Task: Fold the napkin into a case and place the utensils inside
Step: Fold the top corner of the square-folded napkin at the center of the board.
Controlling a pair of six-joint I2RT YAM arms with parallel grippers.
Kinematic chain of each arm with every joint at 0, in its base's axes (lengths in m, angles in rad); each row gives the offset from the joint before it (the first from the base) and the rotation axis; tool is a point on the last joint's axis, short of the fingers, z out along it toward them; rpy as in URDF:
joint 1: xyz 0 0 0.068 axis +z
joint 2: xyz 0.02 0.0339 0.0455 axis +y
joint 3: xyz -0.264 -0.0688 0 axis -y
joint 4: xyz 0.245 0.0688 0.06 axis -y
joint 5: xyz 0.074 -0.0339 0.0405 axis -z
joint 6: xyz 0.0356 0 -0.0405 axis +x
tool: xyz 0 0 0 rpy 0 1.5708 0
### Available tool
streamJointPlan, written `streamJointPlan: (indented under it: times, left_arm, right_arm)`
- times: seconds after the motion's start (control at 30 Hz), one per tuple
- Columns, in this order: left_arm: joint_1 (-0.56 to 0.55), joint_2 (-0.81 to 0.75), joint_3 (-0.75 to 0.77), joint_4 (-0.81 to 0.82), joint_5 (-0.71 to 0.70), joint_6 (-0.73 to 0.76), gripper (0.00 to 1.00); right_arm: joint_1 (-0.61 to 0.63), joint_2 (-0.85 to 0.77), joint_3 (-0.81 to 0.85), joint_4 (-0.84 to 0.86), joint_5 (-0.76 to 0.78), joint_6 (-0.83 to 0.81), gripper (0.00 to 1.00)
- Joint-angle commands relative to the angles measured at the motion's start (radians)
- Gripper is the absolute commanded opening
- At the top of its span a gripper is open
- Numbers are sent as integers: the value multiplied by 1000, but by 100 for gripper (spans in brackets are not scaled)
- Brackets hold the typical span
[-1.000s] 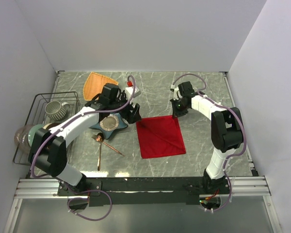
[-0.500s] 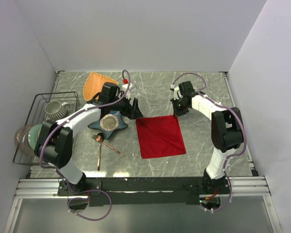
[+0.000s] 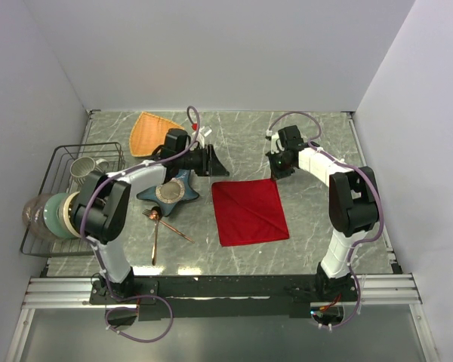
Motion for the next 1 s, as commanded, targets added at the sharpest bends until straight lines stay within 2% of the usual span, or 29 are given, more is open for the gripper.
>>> streamJointPlan:
  times: [0.0, 0.13, 0.33, 0.97]
  left_arm:
    - [-6, 58, 14, 193, 66, -217, 38]
    - [-38, 116, 38, 237, 67, -266, 30]
    - [-79, 178, 54, 283, 50, -332, 24]
    - [-78, 357, 150, 193, 4, -315, 18]
  right_arm:
    - [-10, -4, 39, 42, 20, 5, 0]
    - [-10, 3, 34, 50, 41, 8, 0]
    - [-10, 9, 29, 58, 38, 19, 0]
    - [-10, 10, 3, 53, 38, 19, 0]
